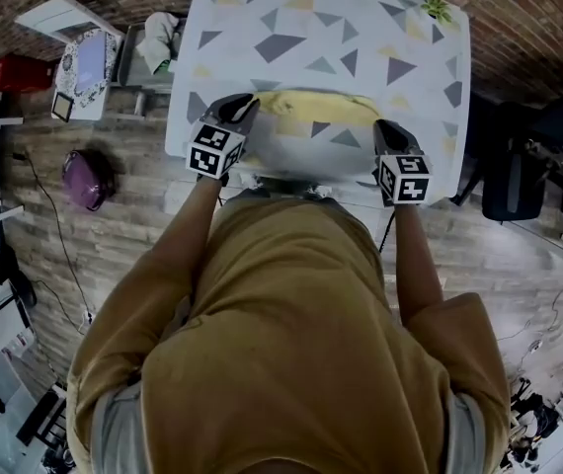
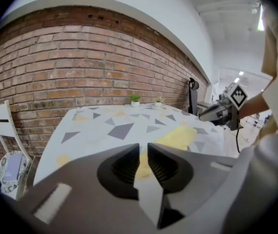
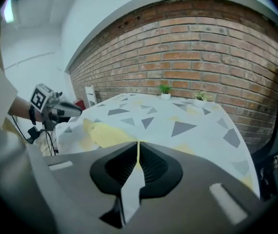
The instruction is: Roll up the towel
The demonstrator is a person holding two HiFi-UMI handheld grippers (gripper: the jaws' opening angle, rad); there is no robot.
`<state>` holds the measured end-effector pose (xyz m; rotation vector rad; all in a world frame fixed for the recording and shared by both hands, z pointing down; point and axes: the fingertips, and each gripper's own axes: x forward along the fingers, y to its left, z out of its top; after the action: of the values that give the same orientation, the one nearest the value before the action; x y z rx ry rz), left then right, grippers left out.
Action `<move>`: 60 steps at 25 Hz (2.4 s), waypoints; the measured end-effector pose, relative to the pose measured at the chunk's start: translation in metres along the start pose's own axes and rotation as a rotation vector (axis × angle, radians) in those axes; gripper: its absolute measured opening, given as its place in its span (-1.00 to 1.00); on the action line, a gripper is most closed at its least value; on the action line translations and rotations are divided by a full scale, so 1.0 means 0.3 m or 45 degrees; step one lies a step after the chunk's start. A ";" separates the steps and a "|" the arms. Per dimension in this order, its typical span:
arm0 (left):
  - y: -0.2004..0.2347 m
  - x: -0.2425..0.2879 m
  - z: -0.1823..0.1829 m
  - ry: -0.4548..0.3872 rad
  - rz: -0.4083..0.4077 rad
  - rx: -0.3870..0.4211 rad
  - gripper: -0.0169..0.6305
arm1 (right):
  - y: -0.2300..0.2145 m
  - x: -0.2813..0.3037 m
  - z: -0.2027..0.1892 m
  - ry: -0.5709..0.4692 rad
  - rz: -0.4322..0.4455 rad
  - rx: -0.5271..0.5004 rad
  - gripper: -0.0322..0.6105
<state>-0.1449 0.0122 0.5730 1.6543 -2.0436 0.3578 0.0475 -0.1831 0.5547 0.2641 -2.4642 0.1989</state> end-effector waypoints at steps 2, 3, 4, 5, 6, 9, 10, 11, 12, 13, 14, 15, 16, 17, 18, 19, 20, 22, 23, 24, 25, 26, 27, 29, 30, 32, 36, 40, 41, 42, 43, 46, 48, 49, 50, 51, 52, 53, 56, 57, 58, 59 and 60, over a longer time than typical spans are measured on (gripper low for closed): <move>0.004 -0.014 -0.004 -0.006 0.010 -0.046 -0.65 | -0.009 -0.008 0.017 -0.039 -0.004 0.071 -0.89; 0.006 -0.020 0.000 -0.012 0.009 -0.063 -0.69 | -0.014 -0.010 0.028 -0.055 -0.005 0.102 -0.89; 0.008 -0.026 0.009 -0.023 0.008 -0.075 -0.72 | -0.018 -0.012 0.042 -0.069 -0.006 0.124 -0.89; 0.010 -0.033 0.023 -0.039 0.008 -0.085 -0.74 | -0.022 -0.013 0.055 -0.084 -0.007 0.139 -0.89; 0.014 -0.040 0.040 -0.058 0.009 -0.095 -0.75 | -0.026 -0.015 0.070 -0.100 -0.009 0.151 -0.89; 0.036 -0.068 0.110 -0.136 0.021 -0.132 -0.75 | -0.045 -0.025 0.121 -0.157 -0.026 0.180 -0.89; 0.047 -0.082 0.139 -0.168 0.034 -0.140 -0.75 | -0.052 -0.031 0.142 -0.179 -0.032 0.187 -0.89; 0.058 -0.097 0.173 -0.202 0.051 -0.139 -0.75 | -0.060 -0.042 0.166 -0.204 -0.036 0.192 -0.89; 0.069 -0.115 0.211 -0.237 0.071 -0.130 -0.75 | -0.068 -0.056 0.196 -0.233 -0.037 0.194 -0.89; 0.079 -0.135 0.252 -0.274 0.094 -0.113 -0.75 | -0.074 -0.072 0.230 -0.265 -0.038 0.188 -0.89; 0.087 -0.157 0.295 -0.310 0.116 -0.091 -0.75 | -0.078 -0.091 0.269 -0.297 -0.037 0.176 -0.89; 0.093 -0.181 0.338 -0.345 0.137 -0.065 -0.75 | -0.080 -0.112 0.309 -0.329 -0.036 0.161 -0.89; 0.097 -0.205 0.380 -0.378 0.156 -0.037 -0.75 | -0.080 -0.133 0.348 -0.361 -0.031 0.150 -0.89; 0.099 -0.227 0.419 -0.407 0.173 -0.008 -0.75 | -0.079 -0.154 0.387 -0.393 -0.022 0.145 -0.89; 0.100 -0.246 0.453 -0.431 0.185 0.021 -0.75 | -0.077 -0.173 0.425 -0.425 -0.008 0.150 -0.89; 0.101 -0.262 0.483 -0.451 0.196 0.045 -0.75 | -0.074 -0.193 0.463 -0.458 0.010 0.159 -0.89; 0.103 -0.278 0.508 -0.469 0.208 0.061 -0.75 | -0.069 -0.212 0.501 -0.491 0.026 0.162 -0.89; 0.110 -0.313 0.557 -0.507 0.232 0.078 -0.75 | -0.060 -0.253 0.580 -0.560 0.043 0.140 -0.89; 0.113 -0.334 0.583 -0.530 0.244 0.082 -0.75 | -0.056 -0.274 0.619 -0.593 0.043 0.122 -0.89; 0.116 -0.355 0.611 -0.555 0.256 0.087 -0.75 | -0.054 -0.296 0.657 -0.624 0.039 0.103 -0.89; 0.117 -0.375 0.641 -0.579 0.266 0.094 -0.75 | -0.054 -0.318 0.693 -0.653 0.033 0.084 -0.89; 0.116 -0.396 0.672 -0.603 0.277 0.105 -0.75 | -0.055 -0.341 0.728 -0.682 0.026 0.064 -0.89; 0.115 -0.417 0.704 -0.629 0.288 0.117 -0.75 | -0.055 -0.367 0.760 -0.712 0.019 0.042 -0.89; 0.110 -0.461 0.770 -0.683 0.316 0.147 -0.75 | -0.054 -0.418 0.819 -0.769 0.009 -0.004 -0.89; 0.108 -0.482 0.802 -0.710 0.334 0.165 -0.75 | -0.053 -0.443 0.846 -0.794 0.005 -0.025 -0.89; 0.098 -0.517 0.856 -0.755 0.359 0.201 -0.75 | -0.057 -0.488 0.888 -0.833 -0.015 -0.065 -0.89; 0.069 -0.570 0.933 -0.828 0.354 0.230 -0.75 | -0.076 -0.577 0.928 -0.903 -0.057 -0.107 -0.89; 0.055 -0.656 1.015 -0.915 0.385 0.248 -0.75 | -0.090 -0.665 0.944 -0.965 -0.102 -0.142 -0.89; 0.056 -0.677 1.027 -0.927 0.398 0.250 -0.75 | -0.092 -0.685 0.943 -0.971 -0.112 -0.147 -0.89; 0.056 -0.696 1.038 -0.936 0.412 0.256 -0.75 | -0.095 -0.702 0.943 -0.975 -0.120 -0.147 -0.89; 0.055 -0.712 1.050 -0.942 0.424 0.268 -0.75 | -0.099 -0.718 0.945 -0.973 -0.128 -0.148 -0.89; 0.048 -0.747 1.079 -0.951 0.453 0.322 -0.75 | -0.117 -0.756 0.960 -0.966 -0.160 -0.164 -0.89; 0.044 -0.772 1.092 -0.952 0.469 0.356 -0.75 | -0.134 -0.782 0.964 -0.977 -0.189 -0.178 -0.89; 0.042 -0.783 1.096 -0.953 0.476 0.368 -0.75 | -0.141 -0.796 0.963 -0.982 -0.205 -0.184 -0.89; 0.041 -0.792 1.099 -0.957 0.480 0.373 -0.75 | -0.147 -0.808 0.959 -0.985 -0.221 -0.186 -0.89; 0.039 -0.800 1.098 -0.962 0.485 0.370 -0.75 | -0.151 -0.819 0.955 -0.987 -0.236 -0.186 -0.89; 0.037 -0.807 1.095 -0.967 0.489 0.362 -0.75 | -0.153 -0.827 0.952 -0.988 -0.248 -0.185 -0.89; 0.036 -0.812 1.091 -0.971 0.494 0.352 -0.75 | -0.154 -0.830 0.948 -0.989 -0.257 -0.181 -0.89; 0.033 -0.818 1.074 -0.969 0.504 0.341 -0.75 | -0.151 -0.822 0.932 -0.987 -0.265 -0.150 -0.89; 0.034 -0.821 1.066 -0.965 0.508 0.341 -0.75 | -0.147 -0.817 0.925 -0.984 -0.262 -0.139 -0.89; 0.037 -0.824 1.057 -0.960 0.514 0.338 -0.75 | -0.141 -0.811 0.919 -0.979 -0.257 -0.133 -0.89; 0.039 -0.827 1.047 -0.956 0.522 0.335 -0.75 | -0.135 -0.806 0.915 -0.974 -0.252 -0.134 -0.89; 0.040 -0.831 1.036 -0.953 0.529 0.330 -0.75 | -0.129 -0.801 0.912 -0.968 -0.246 -0.140 -0.89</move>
<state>-0.1818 0.0729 0.1808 1.6530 -3.0269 0.1437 0.0811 -0.2434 0.1951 0.6174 -3.1541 -0.1543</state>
